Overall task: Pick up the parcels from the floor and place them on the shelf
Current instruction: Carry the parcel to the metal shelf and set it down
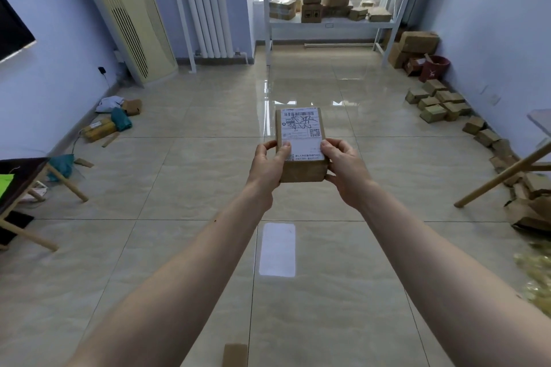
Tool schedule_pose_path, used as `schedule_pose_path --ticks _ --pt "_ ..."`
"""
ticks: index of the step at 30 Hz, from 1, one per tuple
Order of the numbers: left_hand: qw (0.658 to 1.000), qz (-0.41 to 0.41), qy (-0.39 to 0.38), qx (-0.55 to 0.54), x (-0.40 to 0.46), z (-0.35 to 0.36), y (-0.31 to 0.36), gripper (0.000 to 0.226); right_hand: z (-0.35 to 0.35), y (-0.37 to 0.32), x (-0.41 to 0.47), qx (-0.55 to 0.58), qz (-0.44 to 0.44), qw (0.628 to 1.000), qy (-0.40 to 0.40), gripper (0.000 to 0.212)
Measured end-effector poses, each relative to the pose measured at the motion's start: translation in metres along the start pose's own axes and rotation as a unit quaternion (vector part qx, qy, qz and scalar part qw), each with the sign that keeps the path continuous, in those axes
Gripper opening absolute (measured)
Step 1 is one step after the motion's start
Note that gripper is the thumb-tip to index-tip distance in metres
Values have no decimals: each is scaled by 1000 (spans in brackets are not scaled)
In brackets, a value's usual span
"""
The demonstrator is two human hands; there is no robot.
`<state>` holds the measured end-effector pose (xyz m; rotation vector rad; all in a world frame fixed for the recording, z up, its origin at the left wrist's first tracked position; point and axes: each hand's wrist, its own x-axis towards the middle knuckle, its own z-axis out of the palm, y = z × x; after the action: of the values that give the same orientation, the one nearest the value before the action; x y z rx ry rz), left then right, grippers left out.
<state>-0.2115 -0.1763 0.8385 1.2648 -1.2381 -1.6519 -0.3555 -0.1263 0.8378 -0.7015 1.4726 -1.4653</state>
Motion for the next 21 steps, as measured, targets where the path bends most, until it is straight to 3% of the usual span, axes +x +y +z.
schedule_pose_path --ticks 8,21 --pt "1000 7 0 3 62 36 26 31 -19 -26 74 1 1 1000 -8 14" --pt "998 51 -33 6 227 27 83 47 21 -68 231 17 -2 1000 -19 33"
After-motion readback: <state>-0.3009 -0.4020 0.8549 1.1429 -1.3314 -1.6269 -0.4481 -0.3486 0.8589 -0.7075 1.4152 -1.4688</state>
